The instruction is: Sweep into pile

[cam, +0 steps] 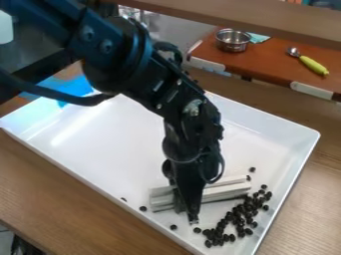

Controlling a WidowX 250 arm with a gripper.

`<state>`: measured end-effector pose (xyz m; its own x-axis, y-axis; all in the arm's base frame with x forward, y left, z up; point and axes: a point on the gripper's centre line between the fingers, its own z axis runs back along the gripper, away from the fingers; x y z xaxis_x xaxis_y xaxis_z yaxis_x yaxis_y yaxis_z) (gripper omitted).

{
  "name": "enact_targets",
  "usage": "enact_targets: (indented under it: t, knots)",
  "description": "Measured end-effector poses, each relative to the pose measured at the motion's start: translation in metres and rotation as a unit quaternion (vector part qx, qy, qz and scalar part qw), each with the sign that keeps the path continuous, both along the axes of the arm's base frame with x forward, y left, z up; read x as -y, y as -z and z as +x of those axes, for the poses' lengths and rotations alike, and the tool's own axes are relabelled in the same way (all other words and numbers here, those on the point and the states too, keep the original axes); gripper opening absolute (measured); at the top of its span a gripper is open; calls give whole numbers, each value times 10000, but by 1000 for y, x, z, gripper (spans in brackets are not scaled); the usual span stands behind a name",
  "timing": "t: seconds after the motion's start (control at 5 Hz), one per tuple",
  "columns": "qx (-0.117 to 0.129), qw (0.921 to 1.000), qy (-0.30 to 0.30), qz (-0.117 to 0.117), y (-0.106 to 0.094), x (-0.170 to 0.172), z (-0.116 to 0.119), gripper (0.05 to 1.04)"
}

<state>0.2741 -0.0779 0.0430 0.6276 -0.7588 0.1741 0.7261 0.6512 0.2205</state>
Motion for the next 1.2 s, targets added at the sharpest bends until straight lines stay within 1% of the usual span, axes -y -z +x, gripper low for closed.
enact_targets:
  t: [0.2, 0.4, 0.6, 0.8, 1.0, 1.2]
  knots:
    - [27, 9988, -457, -192, -11, -11, 8, 387]
    - [130, 9885, -1417, -513, -38, -55, 32, 387]
    - [94, 9775, -1973, -745, -53, -84, 41, 387]
    - [-180, 9571, -2744, -913, -55, -129, 45, 387]
    - [-431, 9381, -3232, -1171, -49, -158, 47, 387]
    - [-707, 9218, -3566, -1345, -34, -182, 51, 387]
